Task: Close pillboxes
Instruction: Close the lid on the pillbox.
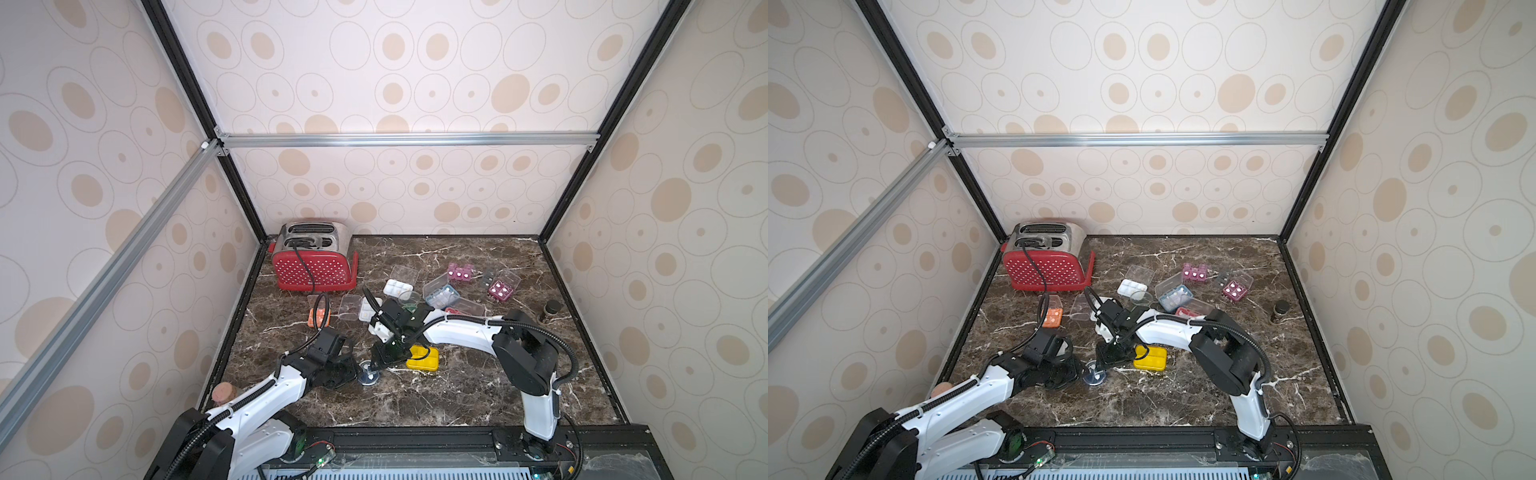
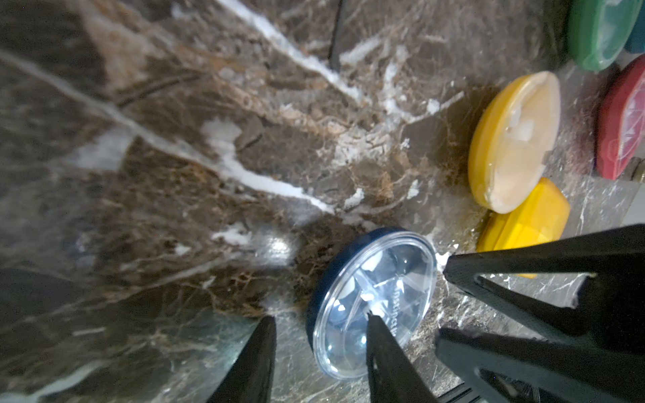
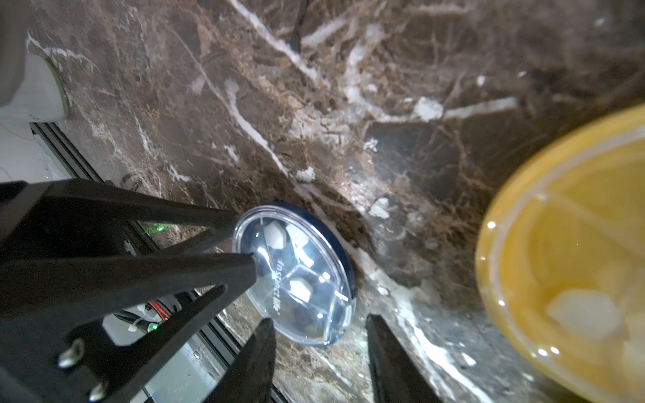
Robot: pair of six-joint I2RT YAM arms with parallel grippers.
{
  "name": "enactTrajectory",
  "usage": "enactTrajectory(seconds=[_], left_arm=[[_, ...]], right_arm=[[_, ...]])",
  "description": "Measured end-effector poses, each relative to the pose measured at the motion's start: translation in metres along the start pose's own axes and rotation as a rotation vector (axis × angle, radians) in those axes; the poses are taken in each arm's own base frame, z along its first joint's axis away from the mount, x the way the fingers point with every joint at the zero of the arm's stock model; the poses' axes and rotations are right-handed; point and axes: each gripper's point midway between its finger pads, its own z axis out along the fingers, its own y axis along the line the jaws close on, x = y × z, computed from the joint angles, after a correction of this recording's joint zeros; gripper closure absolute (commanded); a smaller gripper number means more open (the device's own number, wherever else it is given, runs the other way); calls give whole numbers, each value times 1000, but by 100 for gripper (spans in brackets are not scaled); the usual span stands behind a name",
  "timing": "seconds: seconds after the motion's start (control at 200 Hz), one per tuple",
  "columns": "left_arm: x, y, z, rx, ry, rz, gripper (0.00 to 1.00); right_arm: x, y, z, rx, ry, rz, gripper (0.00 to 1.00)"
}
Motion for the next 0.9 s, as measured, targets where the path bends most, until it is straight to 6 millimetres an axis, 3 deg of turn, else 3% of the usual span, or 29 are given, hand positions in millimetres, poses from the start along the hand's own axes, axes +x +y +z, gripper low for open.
enactTrajectory(seconds=[0.26, 0.561, 0.751, 0.902], left_arm=[[-2, -5, 2, 23, -7, 1, 69], [-4, -7, 4, 29, -10, 3, 65], [-4, -1, -11, -56, -2, 18, 53], [-30, -31, -40, -77, -55, 84, 49]], right_arm=[[3, -2, 9, 13, 23, -6, 57], [5, -4, 10, 29, 31, -4, 57], [-13, 12, -9, 25, 8, -46, 57], [-28, 9, -33, 33, -29, -38, 57]])
